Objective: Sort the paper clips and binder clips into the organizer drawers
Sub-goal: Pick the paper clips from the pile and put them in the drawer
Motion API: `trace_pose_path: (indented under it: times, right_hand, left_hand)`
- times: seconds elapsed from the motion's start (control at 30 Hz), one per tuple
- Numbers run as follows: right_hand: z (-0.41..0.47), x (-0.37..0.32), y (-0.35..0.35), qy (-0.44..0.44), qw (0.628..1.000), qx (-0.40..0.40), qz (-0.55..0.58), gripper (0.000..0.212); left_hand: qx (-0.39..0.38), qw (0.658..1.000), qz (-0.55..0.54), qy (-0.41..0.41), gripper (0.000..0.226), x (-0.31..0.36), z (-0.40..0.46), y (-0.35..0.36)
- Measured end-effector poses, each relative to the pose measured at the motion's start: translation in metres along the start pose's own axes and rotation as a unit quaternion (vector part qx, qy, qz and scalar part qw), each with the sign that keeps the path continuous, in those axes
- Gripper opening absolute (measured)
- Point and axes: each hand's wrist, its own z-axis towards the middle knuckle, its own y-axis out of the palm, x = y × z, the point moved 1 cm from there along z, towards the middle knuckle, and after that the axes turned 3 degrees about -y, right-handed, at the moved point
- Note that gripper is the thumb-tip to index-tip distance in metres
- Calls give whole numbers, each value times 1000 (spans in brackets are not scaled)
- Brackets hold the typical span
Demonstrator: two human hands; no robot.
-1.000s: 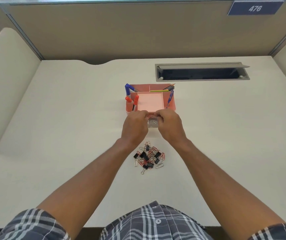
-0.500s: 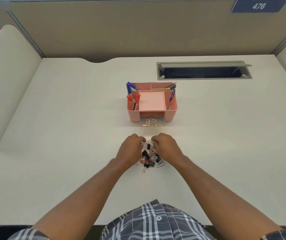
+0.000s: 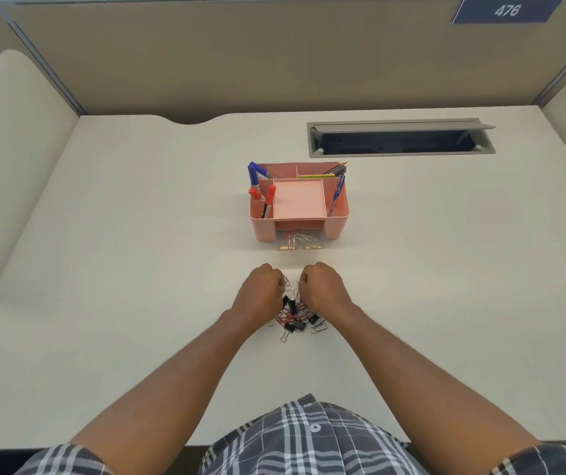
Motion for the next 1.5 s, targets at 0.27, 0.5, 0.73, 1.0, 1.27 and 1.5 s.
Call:
trace_pose_path:
  times: [0.27,0.5,0.73,1.0,1.27,1.5]
  right_hand:
    - [-2,3,0,17,1000,7,2,23]
    - [-2,-6,2,4,1000,-8,-12,18]
    - [-4,-5,0,-10,999,-22,-23,11]
    - [-10,-6,0,-14,999,25,-14,22]
    - [-8,-15,-3,-5,1000,-23,-20,40]
    - [-7,5,-12,29,988,-19,152,20]
  left_hand:
    - [6,999,-26,-16,16,-6,0,2]
    - [-7,1000,12,5,30,-3,6,-1]
    - [-19,999,25,5,5,-1,8,-3]
    - [-11,999,-16,-44,6,-1,6,-7]
    - [4,997,-39,-60,9,3,0,-7]
    - [32,993,-84,-78,11,1,-4,-9]
